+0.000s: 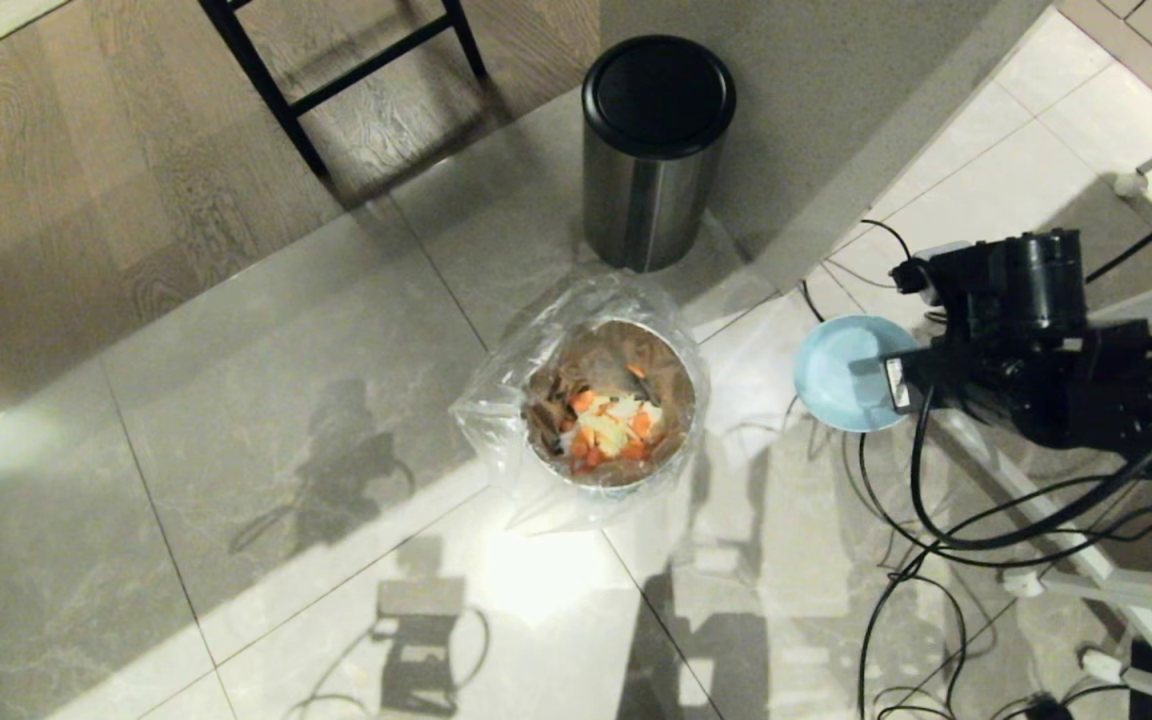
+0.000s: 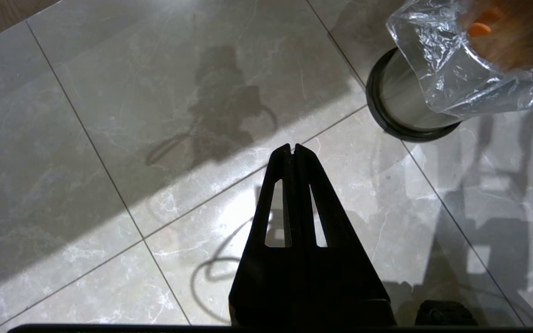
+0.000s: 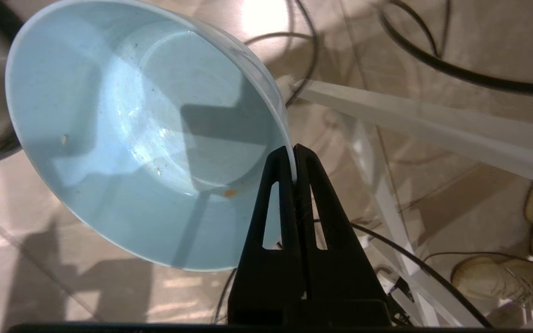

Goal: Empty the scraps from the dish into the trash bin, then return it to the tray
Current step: Put the bowl back to the table

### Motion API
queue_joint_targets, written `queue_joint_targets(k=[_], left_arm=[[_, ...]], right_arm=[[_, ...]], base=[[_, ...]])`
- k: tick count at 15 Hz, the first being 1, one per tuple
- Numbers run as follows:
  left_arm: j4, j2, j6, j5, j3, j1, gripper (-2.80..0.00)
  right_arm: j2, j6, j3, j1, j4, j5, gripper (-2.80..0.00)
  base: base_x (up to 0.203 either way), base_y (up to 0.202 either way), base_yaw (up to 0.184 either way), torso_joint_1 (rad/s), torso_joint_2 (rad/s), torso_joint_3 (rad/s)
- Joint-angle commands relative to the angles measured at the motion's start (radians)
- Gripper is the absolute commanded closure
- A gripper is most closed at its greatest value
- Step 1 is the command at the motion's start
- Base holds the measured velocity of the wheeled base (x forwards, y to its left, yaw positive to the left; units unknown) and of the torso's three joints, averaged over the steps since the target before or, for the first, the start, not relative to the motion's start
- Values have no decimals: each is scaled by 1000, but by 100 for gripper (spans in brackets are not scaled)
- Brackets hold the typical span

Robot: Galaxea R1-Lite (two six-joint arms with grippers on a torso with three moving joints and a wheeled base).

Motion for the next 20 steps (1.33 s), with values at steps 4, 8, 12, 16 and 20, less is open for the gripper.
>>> queue_joint_targets(k=[4, 8, 12, 16, 20], left_arm=[[0, 0, -1, 0, 0, 0, 0], [0, 0, -1, 0, 0, 0, 0], [0, 1, -1, 0, 0, 0, 0], [0, 1, -1, 0, 0, 0, 0], [0, 1, -1, 0, 0, 0, 0]], right_arm=[[-5, -9, 97, -68, -64, -6, 0], [-18, -2, 183, -130, -131, -11, 0], [-45, 1, 333, -183, -213, -14, 0], [-111, 1, 511, -258, -298, -19, 0], [-228, 2, 712, -358, -373, -18, 0]], base=[[0, 0, 0, 0, 0, 0], [0, 0, 0, 0, 0, 0], [0, 0, 0, 0, 0, 0], [0, 0, 0, 0, 0, 0], [0, 0, 0, 0, 0, 0]])
